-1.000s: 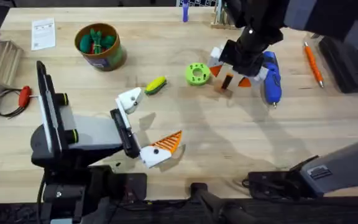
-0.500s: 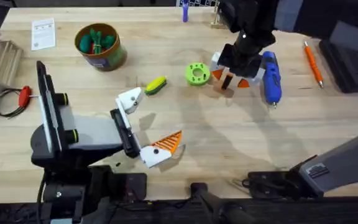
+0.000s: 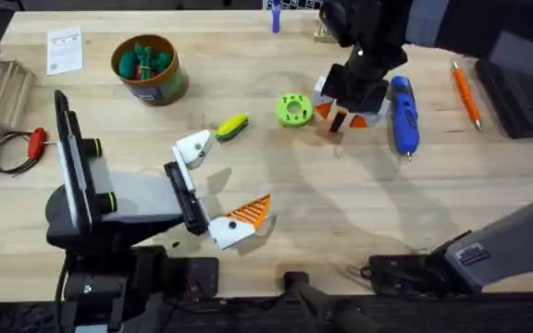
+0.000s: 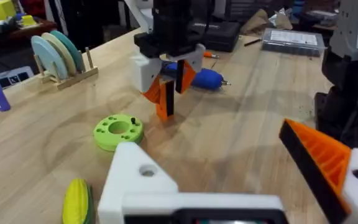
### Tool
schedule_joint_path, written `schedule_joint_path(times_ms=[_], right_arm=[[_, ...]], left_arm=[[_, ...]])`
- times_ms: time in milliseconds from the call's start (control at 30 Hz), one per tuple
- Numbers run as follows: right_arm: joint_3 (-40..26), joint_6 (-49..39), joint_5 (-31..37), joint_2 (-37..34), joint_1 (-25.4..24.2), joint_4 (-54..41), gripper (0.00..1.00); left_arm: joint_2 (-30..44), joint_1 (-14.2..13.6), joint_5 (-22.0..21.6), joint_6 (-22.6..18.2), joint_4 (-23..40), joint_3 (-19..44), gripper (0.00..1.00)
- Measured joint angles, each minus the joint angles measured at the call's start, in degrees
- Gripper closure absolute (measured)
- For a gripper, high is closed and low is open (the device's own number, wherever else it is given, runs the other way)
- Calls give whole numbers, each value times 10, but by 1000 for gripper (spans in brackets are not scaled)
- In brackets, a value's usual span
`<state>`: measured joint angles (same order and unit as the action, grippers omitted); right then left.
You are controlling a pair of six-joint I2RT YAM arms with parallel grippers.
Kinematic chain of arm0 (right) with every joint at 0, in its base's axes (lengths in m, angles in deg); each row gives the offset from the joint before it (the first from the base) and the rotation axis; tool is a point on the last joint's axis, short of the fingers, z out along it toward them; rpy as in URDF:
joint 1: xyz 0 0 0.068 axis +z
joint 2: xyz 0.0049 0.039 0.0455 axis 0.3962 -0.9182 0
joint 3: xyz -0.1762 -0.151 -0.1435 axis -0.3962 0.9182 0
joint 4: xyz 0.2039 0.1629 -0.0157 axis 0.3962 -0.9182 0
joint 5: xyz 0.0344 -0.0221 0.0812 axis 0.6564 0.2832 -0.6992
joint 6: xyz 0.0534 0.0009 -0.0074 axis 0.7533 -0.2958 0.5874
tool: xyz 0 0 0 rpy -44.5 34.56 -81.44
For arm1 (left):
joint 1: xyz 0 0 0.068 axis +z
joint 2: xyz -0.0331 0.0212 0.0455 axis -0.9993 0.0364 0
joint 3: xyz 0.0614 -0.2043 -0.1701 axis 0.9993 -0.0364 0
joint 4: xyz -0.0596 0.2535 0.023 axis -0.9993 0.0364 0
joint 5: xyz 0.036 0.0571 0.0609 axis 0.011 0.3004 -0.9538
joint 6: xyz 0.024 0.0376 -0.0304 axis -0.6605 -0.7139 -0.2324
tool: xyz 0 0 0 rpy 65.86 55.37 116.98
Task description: Pick up the gripper from the table and insert it into the empty holder that is missing its gripper. Then pick up a screw, insert it into the mounting hole, and use the screwdriver to tighten it. Finally, clean up the table by picking up the vegetable and placing it into the bucket.
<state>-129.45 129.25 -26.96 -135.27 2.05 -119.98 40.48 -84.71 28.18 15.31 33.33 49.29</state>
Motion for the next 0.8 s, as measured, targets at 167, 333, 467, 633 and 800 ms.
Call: schedule_joint_path(times_ms=[167,333,467,633,800], right_arm=[[-3,0,2,0,0,0,467],[-3,0,12,0,0,0,502],[-3,0,15,0,0,0,537],[-3,0,17,0,0,0,639],[-3,-2,18,0,0,0,946]], left_arm=[[0,0,0,0,0,0,15],[0,0,0,0,0,0,15],[0,0,0,0,0,0,15],[0,0,0,0,0,0,15],[0,0,0,0,0,0,15]])
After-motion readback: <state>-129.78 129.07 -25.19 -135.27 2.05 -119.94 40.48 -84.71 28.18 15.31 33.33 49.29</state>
